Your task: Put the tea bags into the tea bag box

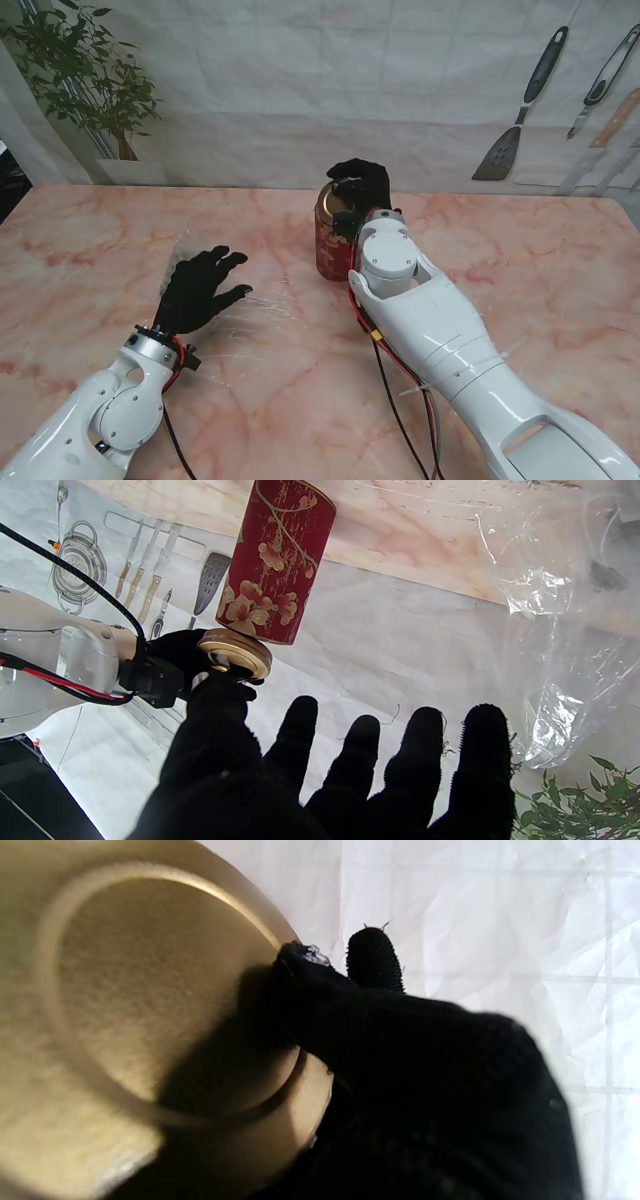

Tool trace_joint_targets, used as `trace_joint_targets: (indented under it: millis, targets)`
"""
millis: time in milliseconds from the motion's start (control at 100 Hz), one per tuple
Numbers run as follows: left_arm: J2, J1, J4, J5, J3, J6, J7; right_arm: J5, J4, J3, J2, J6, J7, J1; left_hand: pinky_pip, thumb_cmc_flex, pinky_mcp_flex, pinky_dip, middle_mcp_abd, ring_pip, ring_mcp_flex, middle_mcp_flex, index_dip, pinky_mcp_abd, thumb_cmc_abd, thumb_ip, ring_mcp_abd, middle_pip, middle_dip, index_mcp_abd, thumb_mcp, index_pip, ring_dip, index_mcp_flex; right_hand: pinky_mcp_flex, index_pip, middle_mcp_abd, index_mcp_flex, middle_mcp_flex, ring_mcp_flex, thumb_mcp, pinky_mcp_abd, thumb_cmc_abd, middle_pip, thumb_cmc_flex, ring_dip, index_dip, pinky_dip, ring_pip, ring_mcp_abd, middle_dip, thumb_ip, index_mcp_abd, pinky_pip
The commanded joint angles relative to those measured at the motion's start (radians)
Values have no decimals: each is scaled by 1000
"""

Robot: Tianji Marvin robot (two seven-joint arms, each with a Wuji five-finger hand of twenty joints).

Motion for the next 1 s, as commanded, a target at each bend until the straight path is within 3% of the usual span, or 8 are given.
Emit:
trace_joint_targets:
  millis: [0,680,990]
  targets:
    - [0,-4,-9,-1,2,4,-12,-1,2,1,1,4,14,-6,20,48,-5,14,-9,-6,0,-22,7,-8,33,-6,-23,-4,7,-4,-18,0,1,15,35,2,4,20,-3,5,87,-92,43,56,118,-3,11,6,61,48,9,39,0,59]
    - [0,1,-12,-4,-6,-1,-17,-19,-3,3,3,24,10,-10,18,47,-6,13,-9,-6,2,-21,7,-8,33,-6,-24,-5,6,-6,-18,1,1,15,19,-10,14,0,-26,-11,95,-105,47,54,104,-6,10,14,61,59,8,45,10,75]
    - [1,-1,-13,-3,-4,-3,-20,-62,-16,10,13,20,7,-14,19,47,-4,13,-11,-5,4,-20,7,-10,32,-6,-25,-4,7,-7,-18,1,1,14,-50,-26,30,-25,-72,-67,83,-117,69,46,65,3,13,19,51,75,5,64,30,97]
